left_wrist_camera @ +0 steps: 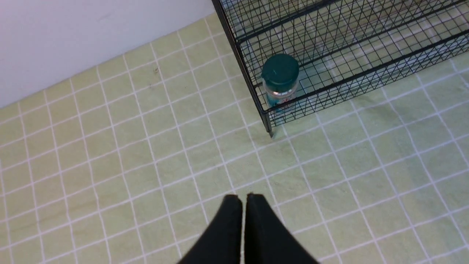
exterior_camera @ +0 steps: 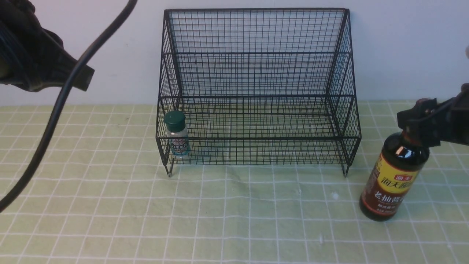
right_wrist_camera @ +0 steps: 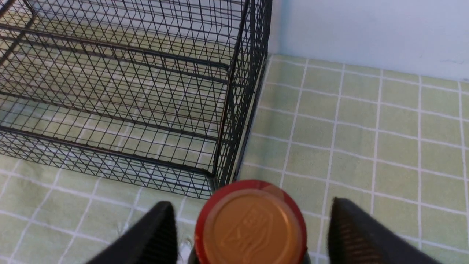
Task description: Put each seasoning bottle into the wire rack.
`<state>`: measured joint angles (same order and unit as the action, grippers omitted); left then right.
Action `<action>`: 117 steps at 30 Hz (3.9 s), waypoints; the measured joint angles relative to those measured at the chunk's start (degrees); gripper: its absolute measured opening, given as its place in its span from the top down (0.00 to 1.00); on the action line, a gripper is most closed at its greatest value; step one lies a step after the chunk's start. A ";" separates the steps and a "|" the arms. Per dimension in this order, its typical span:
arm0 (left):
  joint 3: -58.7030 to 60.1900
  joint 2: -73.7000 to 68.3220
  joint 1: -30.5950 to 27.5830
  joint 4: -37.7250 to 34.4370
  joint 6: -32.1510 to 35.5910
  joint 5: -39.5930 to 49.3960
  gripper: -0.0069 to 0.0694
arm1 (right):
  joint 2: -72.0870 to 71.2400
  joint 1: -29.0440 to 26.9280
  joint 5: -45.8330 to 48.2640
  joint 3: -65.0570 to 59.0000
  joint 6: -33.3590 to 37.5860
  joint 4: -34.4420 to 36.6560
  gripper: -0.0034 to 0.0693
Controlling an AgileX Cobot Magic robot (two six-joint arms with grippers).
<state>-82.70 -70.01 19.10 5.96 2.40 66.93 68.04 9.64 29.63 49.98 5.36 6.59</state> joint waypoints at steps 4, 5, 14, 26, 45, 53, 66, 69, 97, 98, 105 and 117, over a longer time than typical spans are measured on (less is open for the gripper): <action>0.33 0.00 0.00 -0.88 -0.11 -0.11 0.92 | 0.12 0.02 0.58 0.00 0.69 0.05 0.55; 0.33 0.00 0.00 -1.23 -0.11 -0.11 0.92 | 0.12 0.02 0.58 0.00 0.87 0.05 0.55; 0.33 0.00 0.00 -1.78 -0.16 -0.15 0.92 | -1.31 0.02 8.95 4.53 1.12 -0.91 0.55; 0.33 0.00 0.00 -1.84 -0.16 -0.99 0.92 | -4.17 0.02 18.63 21.01 1.42 -1.65 0.55; 0.33 0.00 0.00 -1.84 -0.16 -1.01 0.92 | 8.73 0.02 12.13 33.99 14.35 18.80 0.55; 0.33 0.00 0.00 -1.67 -0.16 -1.01 0.92 | 16.63 0.02 10.44 37.79 18.98 24.82 0.55; 0.33 0.00 0.00 -1.61 -0.10 -1.01 0.92 | 21.68 0.07 12.92 37.86 23.07 23.94 0.55; 0.33 0.00 0.00 -1.61 -0.10 -1.01 0.92 | 22.01 0.07 14.69 37.86 24.59 23.67 0.55; 0.34 0.00 0.00 -1.61 -0.10 1.96 0.92 | 21.16 0.14 15.68 38.80 23.64 20.85 0.31; 0.34 0.00 0.00 -1.61 -0.10 2.08 0.92 | 20.47 0.14 15.68 38.80 23.32 20.35 0.31; 0.34 0.69 0.00 -1.61 -0.10 2.27 0.92 | 7.59 0.14 16.46 38.82 15.47 10.13 0.35; 0.72 8.42 0.00 -1.92 -1.08 0.90 0.92 | -25.11 0.14 31.25 32.24 -10.97 -15.91 0.93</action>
<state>-81.98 -61.59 19.10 4.04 1.33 67.83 42.93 9.77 60.88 82.22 -5.61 -9.31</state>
